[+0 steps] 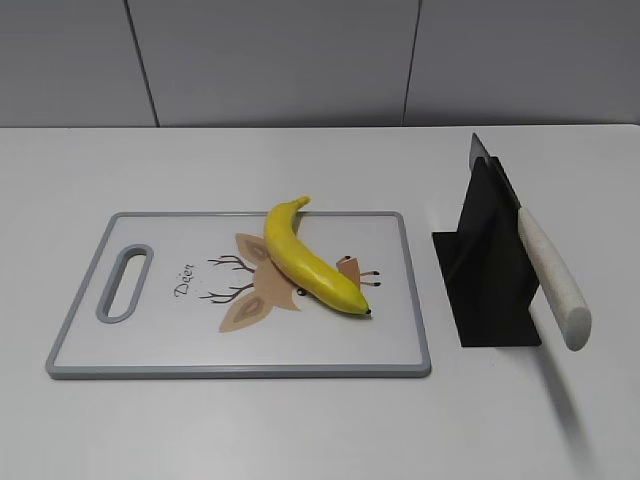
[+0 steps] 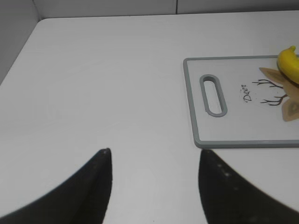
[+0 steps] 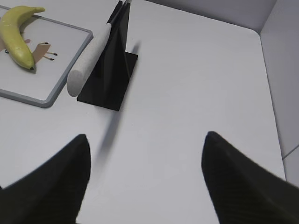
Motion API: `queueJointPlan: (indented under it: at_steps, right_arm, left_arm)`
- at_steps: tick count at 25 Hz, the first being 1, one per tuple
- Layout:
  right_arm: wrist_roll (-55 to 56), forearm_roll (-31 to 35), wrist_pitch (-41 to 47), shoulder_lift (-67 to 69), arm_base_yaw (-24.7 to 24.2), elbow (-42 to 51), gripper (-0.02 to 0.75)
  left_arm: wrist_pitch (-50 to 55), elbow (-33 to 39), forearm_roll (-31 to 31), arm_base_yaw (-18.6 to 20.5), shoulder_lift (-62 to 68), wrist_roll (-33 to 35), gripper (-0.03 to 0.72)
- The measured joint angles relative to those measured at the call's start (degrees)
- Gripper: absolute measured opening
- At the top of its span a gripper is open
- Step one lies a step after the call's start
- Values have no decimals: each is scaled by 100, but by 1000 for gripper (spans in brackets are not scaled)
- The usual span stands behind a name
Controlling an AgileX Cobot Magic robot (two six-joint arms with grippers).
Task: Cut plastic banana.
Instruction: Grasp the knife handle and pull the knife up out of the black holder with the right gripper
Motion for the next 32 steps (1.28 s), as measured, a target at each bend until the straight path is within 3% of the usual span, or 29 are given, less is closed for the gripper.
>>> queueJointPlan:
  at_steps: [32]
  right_arm:
    - [-5,-30,0,0,0,0,575]
  left_arm:
    - [-5,0,-17,0,0,-5,573]
